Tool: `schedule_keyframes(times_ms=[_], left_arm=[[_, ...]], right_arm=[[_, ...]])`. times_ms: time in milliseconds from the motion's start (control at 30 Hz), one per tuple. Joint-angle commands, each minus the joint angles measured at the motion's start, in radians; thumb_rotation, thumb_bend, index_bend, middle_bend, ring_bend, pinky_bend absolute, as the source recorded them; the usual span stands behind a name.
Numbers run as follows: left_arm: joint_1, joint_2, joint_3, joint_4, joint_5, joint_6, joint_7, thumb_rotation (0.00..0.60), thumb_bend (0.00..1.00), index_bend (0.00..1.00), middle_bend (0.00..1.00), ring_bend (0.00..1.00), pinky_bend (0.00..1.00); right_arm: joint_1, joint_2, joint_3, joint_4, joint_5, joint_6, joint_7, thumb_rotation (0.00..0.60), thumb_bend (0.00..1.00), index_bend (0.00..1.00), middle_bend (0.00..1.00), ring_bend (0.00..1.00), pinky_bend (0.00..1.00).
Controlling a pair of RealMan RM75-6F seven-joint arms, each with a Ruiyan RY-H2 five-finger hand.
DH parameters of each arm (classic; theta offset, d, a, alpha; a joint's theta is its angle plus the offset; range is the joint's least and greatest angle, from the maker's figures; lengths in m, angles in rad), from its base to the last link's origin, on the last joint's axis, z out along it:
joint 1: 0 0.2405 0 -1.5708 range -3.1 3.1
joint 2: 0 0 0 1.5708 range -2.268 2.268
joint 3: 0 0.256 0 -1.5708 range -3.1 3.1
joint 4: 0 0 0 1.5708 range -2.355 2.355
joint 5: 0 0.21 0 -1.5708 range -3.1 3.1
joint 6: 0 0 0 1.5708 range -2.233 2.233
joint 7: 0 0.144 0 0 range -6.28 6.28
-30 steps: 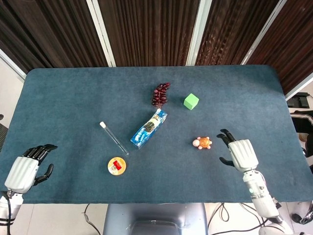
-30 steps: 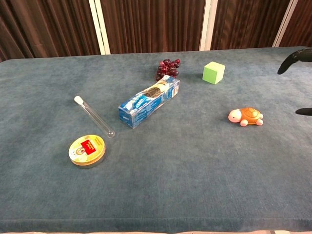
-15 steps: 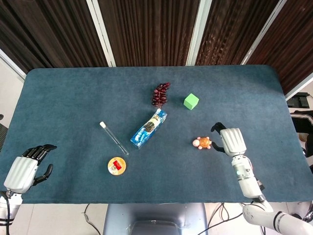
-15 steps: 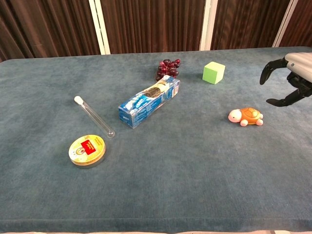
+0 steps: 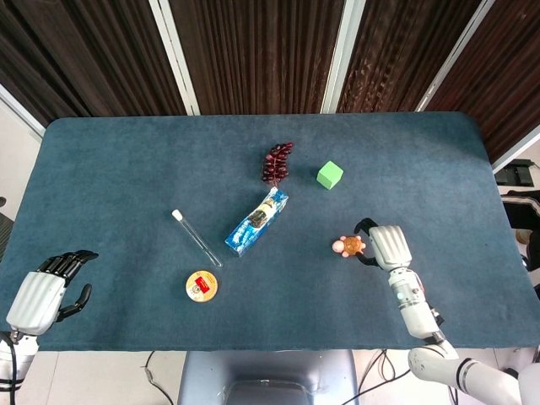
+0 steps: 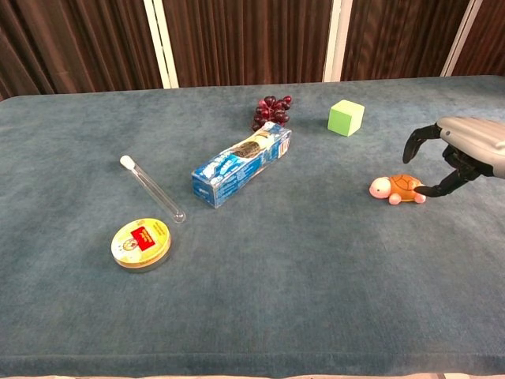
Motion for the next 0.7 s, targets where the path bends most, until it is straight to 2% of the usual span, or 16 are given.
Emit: schedule_keyframes(times_ms=[33,400,700], left_arm=[[-0.001,0.000,0.000,-0.001,0.001,-0.002,0.002,0.600,0.47,0.24,0.24,0.26,0.33],[-0.003,0.002,0.001,-0.004,-0.001,-0.009,0.005,0.600,0.47,0.24,0.24,0.26,0.33],[-0.001,0.003,0.002,-0.001,0.004,-0.003,-0.003,0.600,0.47,0.24,0.24,0.26,0.33]], right_arm=[[0.004,-0.007,-0.003,0.011,0.005,-0.004,0.002,0.600,0.32,0.53,0.44,0.97,1.00],[0.041,-0.074,-0.019,0.108,-0.018,-0.013,0.048,0.600,0.32,0.60,0.48,0.99,1.00],[0.041,-0.119,-0.031,0.189,-0.053,0.054,0.054,0.600,0.43,0.82,0.67,1.00,1.00]])
